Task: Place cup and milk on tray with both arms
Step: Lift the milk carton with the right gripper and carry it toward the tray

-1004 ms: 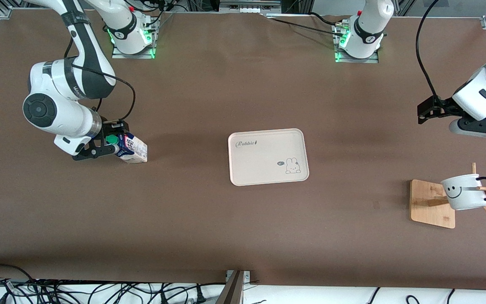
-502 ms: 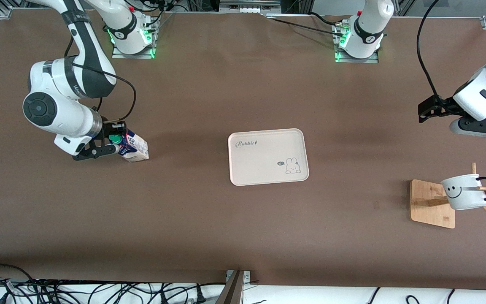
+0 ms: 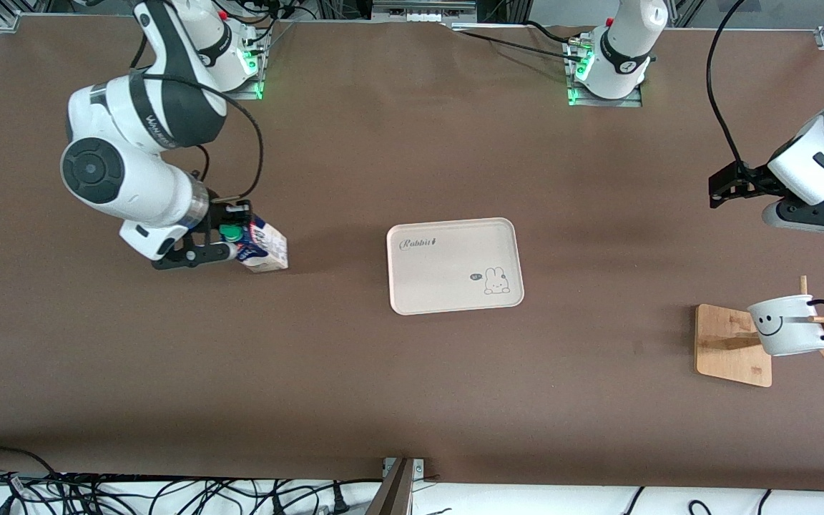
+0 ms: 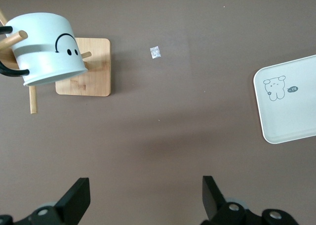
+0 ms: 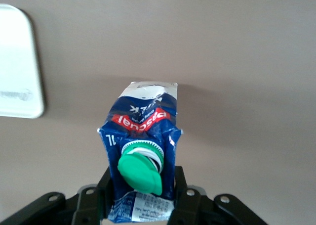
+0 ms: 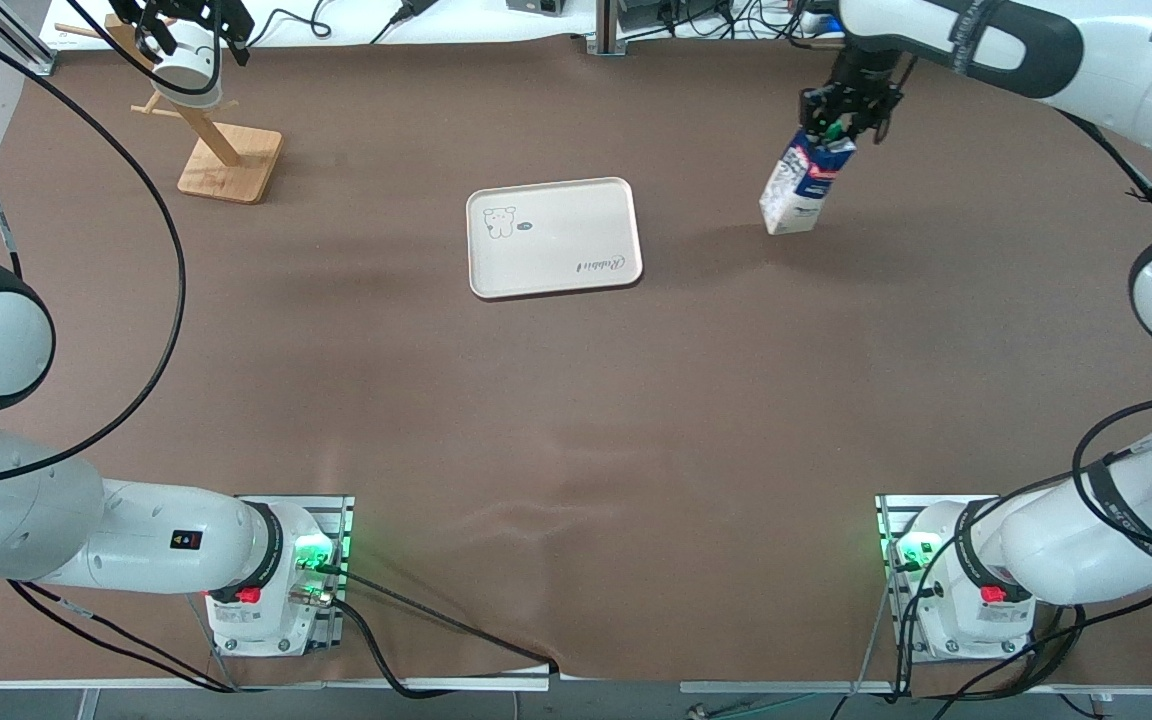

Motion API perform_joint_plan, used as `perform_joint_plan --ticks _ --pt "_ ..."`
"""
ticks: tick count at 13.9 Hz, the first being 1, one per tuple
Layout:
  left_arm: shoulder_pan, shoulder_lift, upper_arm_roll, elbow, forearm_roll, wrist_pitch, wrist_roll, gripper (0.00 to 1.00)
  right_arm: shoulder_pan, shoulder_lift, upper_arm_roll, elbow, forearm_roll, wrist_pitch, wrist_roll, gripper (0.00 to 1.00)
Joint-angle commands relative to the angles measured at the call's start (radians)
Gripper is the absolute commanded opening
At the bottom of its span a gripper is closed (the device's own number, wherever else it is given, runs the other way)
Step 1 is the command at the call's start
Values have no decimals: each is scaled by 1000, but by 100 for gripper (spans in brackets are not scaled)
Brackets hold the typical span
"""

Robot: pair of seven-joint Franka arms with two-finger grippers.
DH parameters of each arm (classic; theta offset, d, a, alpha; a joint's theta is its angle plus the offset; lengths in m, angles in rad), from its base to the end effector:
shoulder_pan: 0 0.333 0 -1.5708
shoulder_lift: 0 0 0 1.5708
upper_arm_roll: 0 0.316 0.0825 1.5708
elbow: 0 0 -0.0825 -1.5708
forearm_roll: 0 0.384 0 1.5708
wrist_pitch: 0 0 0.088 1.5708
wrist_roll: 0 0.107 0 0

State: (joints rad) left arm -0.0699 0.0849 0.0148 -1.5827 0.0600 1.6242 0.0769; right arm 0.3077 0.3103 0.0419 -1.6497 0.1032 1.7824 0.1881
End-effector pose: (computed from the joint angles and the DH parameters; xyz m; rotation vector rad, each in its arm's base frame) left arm 0.5819 -0.0263 0.5753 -3.0731 0.2101 0.0679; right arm 0.5892 0.2217 0.4192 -3.0592 -0.1991 0.3086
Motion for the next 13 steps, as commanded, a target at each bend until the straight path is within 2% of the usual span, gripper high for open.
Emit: perform_joint_plan --ticks 1,6,8,10,13 --pt "1 18 7 40 -23 -29 24 100 103 119 -4 169 16 -34 134 50" --pt "1 18 7 40 -23 -30 24 100 269 317 -7 450 12 -32 289 50" --pt "1 18 7 40 -23 -30 24 100 335 380 -8 530 7 -20 352 50" --pt "2 18 7 38 -23 -32 24 100 393 414 -16 556 -20 6 367 50" --pt "1 18 7 40 -23 -43 26 100 416 432 -14 554 -54 29 369 50"
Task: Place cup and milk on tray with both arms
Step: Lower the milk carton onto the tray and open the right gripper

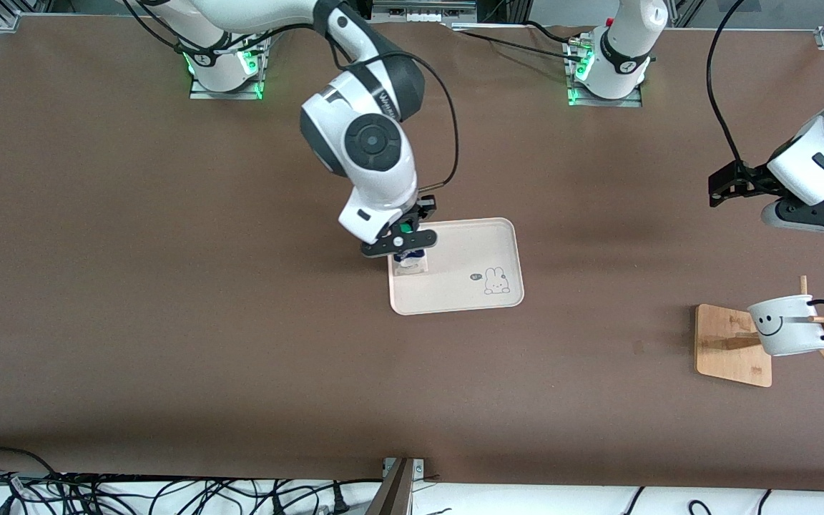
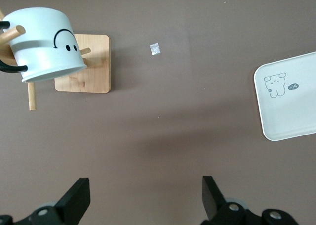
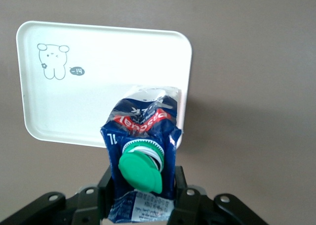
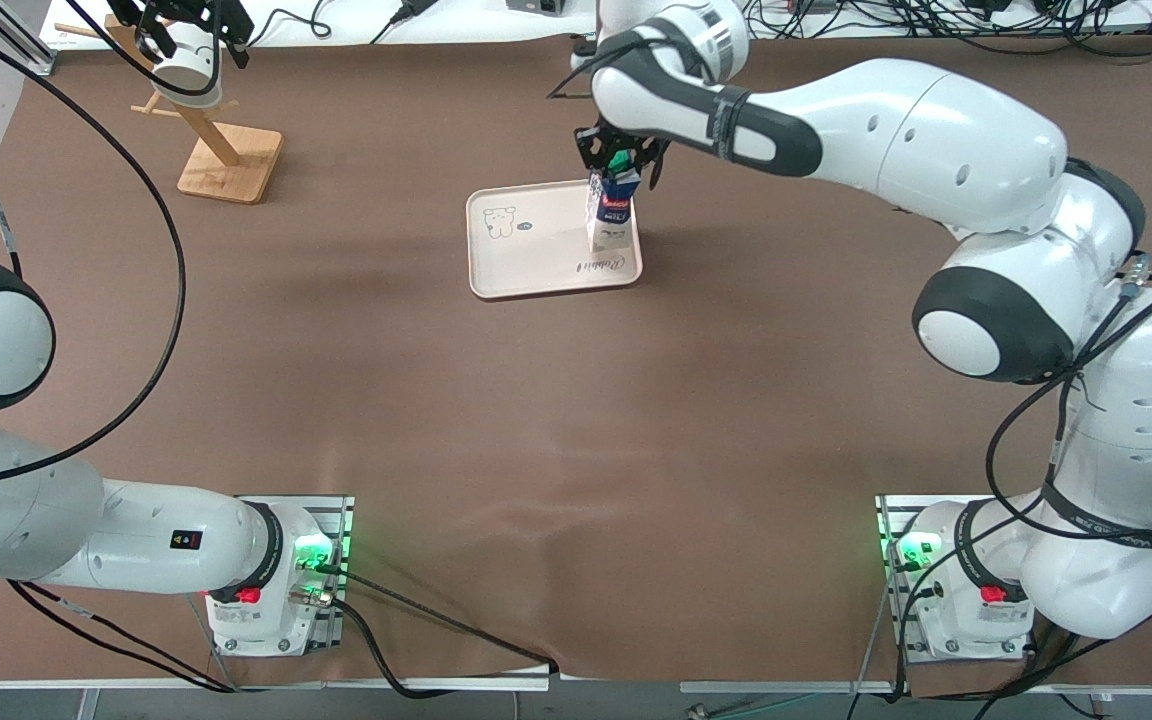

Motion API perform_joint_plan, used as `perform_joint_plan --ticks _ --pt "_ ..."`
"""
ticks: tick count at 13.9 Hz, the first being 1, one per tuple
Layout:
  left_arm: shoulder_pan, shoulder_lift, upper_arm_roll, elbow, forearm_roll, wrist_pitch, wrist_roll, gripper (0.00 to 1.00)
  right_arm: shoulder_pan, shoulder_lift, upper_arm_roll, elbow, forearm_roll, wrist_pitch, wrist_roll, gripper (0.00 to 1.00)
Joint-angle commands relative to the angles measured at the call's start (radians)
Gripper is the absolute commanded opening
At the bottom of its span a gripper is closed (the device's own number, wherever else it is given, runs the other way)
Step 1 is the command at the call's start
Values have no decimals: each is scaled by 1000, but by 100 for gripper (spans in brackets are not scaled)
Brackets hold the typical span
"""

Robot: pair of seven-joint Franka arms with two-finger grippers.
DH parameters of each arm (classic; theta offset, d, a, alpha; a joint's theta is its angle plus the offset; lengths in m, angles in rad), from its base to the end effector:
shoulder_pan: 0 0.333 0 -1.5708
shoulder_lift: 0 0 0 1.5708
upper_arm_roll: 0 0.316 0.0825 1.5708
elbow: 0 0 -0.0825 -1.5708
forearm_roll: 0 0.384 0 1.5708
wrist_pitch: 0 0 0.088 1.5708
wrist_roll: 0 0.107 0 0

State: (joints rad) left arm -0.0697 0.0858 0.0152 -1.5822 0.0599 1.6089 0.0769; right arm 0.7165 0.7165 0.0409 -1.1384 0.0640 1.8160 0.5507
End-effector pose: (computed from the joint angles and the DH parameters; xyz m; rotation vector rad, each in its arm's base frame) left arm 0.5805 -0.0258 0.5738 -3.0727 0.2085 0.0921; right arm 0.5439 0.5095 0.3789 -3.0791 -0.2785 0.1306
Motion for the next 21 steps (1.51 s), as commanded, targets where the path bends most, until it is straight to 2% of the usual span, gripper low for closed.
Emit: perform_joint_plan --ticks 1,8,9,10,11,15,17,21 --pt "1 17 6 39 -23 -29 26 100 11 32 -13 43 -18 -1 6 50" --pt "2 17 8 39 -22 -29 26 100 23 63 -15 42 -35 20 11 50" --pt "2 17 8 39 -20 -29 24 100 23 64 -15 42 -36 25 12 56" --pt "2 17 9 39 -17 -29 24 100 23 64 -15 40 -49 35 12 87" --pt "13 18 9 37 -22 -29 24 100 23 64 -15 42 -55 37 11 100" --pt "45 29 9 37 -66 -46 15 100 18 49 -18 45 -52 20 17 100" --pt "57 32 8 41 -65 -53 20 100 12 12 -21 45 -50 11 20 100" --pt "48 34 5 41 -49 -53 17 100 -96 -100 -19 45 -44 -101 -1 100"
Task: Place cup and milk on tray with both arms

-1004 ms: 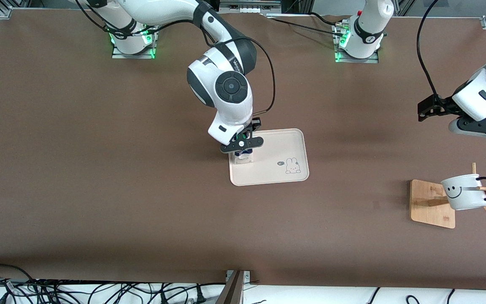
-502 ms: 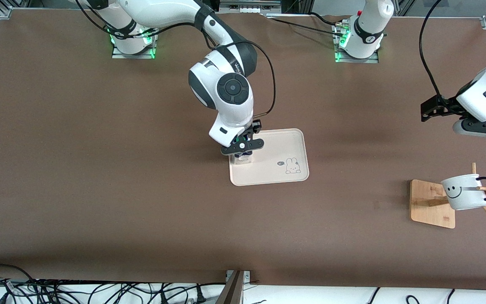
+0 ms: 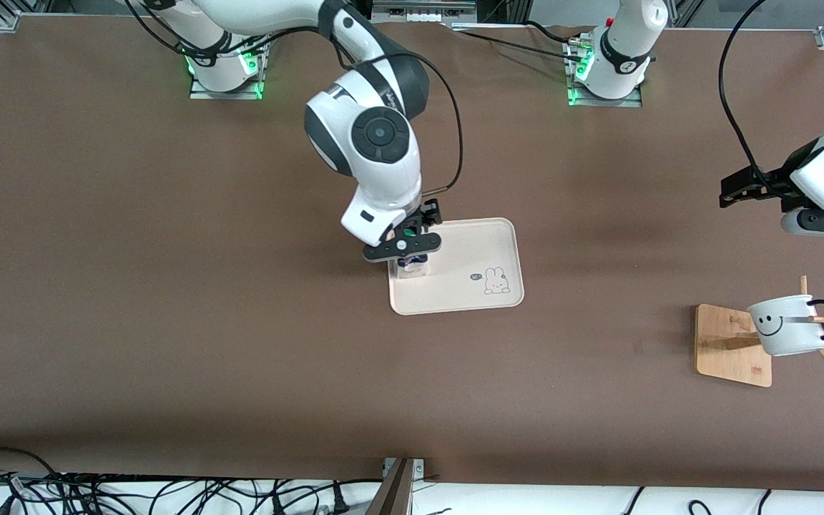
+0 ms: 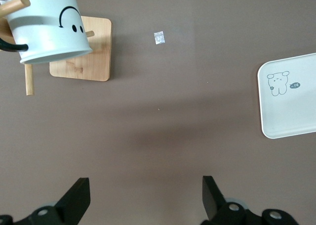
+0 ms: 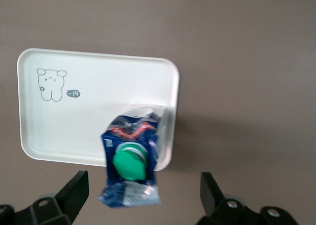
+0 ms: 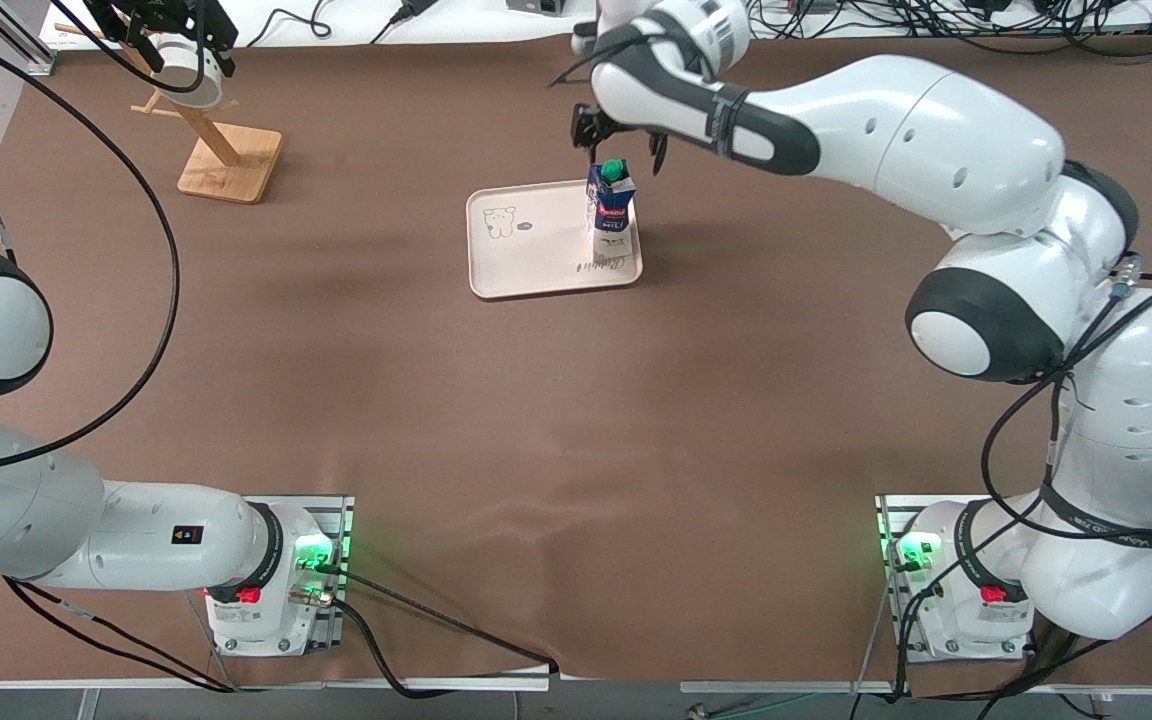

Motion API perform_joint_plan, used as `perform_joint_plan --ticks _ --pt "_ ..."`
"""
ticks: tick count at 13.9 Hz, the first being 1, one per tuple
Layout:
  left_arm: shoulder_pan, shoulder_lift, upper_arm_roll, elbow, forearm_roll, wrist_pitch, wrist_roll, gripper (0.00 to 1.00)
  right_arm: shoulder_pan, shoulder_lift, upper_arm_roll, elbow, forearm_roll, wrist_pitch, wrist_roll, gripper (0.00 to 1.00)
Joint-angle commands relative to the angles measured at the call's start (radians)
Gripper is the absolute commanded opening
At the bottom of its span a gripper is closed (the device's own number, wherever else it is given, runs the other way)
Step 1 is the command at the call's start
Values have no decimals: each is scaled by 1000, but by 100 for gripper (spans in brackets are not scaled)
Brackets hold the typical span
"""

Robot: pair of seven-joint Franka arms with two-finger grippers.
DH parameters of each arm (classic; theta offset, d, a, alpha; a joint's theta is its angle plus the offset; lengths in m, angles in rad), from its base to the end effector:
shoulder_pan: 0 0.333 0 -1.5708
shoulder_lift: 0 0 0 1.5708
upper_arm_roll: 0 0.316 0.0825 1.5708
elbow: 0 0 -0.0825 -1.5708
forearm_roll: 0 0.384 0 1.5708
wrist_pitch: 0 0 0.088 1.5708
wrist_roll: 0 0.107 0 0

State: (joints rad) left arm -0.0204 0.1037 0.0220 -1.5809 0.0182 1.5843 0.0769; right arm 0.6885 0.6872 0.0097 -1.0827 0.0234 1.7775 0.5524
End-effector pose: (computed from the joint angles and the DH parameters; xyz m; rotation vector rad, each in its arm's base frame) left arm 0.5825 0.0023 0.5619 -3.1188 0.1193 0.1578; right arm 0.5714 0.4793 0.4236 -3.1060 -0.2160 0.0168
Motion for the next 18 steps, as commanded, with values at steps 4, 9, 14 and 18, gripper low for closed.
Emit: perform_joint_plan --ticks 4,9,14,18 --pt "10 16 -5 38 -10 -29 24 100 -214 -175 12 -13 3 -196 -104 100" --pt "16 16 -2 36 -11 -27 29 100 -378 -316 -8 -106 93 -302 -258 100" --pt "16 28 1 38 -7 -23 30 100 -498 -621 -25 -474 76 -276 -379 100" --pt "13 62 3 80 -7 -20 70 100 -550 -810 -25 -710 9 -187 -448 100"
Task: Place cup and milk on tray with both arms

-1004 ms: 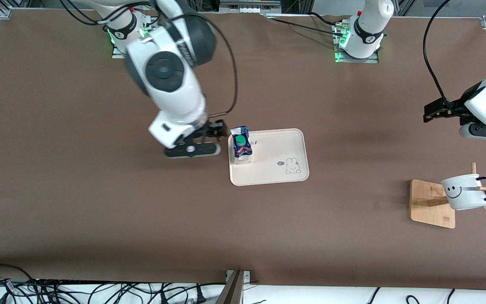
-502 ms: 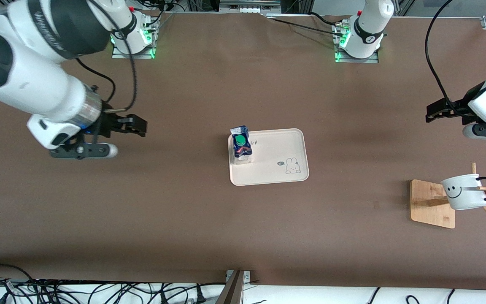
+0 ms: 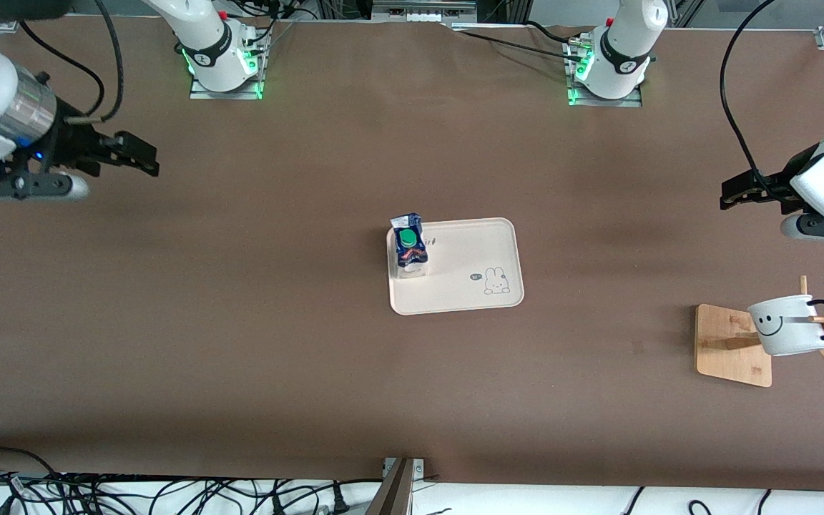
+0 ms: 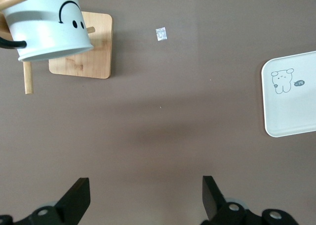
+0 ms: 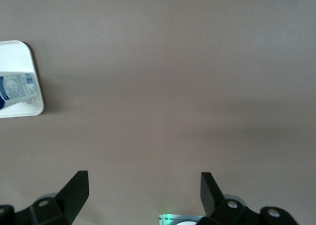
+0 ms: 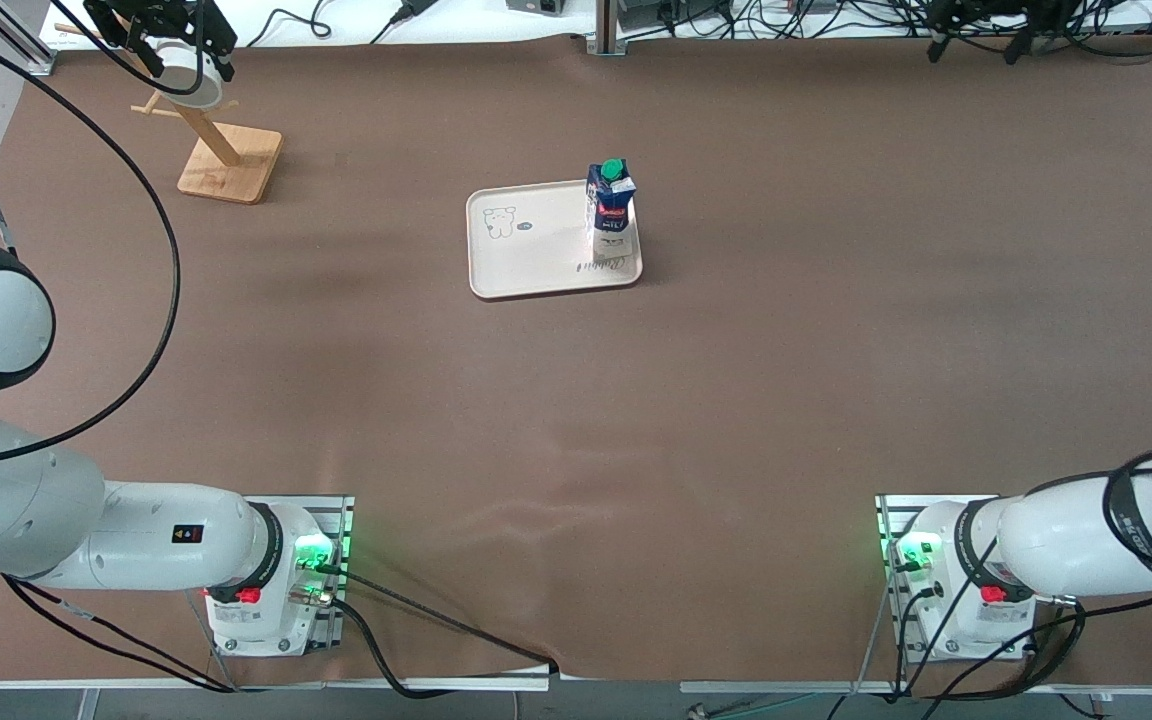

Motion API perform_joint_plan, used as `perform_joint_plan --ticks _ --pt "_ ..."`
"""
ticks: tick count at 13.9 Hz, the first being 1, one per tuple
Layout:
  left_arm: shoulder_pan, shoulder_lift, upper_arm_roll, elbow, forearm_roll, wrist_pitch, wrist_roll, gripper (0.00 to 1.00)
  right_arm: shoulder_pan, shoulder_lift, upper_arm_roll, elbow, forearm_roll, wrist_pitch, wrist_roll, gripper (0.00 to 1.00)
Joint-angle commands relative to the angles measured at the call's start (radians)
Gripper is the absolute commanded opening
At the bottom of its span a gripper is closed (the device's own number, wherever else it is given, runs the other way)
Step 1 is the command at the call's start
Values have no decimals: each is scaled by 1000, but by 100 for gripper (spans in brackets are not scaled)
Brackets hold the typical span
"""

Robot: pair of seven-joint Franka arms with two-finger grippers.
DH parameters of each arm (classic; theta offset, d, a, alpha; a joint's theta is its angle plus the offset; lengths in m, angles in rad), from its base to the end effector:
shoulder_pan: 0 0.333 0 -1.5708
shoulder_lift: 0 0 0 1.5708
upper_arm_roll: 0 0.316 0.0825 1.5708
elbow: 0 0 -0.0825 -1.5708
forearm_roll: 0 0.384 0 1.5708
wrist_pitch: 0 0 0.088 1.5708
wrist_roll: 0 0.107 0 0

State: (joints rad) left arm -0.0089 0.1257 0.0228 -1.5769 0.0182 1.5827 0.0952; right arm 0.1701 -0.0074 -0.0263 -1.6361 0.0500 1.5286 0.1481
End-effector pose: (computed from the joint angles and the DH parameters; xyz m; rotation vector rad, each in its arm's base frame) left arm 0.5875 0.0094 0.5508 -3.1188 0.1289 0.1888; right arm 0.5388 0.0835 0.5946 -3.1021 0.0073 0.1651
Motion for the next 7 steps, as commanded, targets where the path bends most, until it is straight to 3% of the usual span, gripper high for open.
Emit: perform_joint_plan --ticks 1,7 --pt "4 61 2 102 -9 -21 67 100 -59 -112 11 -150 -18 62 -101 100" --pt "4 63 0 107 -7 -23 69 100 -86 -89 -14 -113 -33 62 -170 100"
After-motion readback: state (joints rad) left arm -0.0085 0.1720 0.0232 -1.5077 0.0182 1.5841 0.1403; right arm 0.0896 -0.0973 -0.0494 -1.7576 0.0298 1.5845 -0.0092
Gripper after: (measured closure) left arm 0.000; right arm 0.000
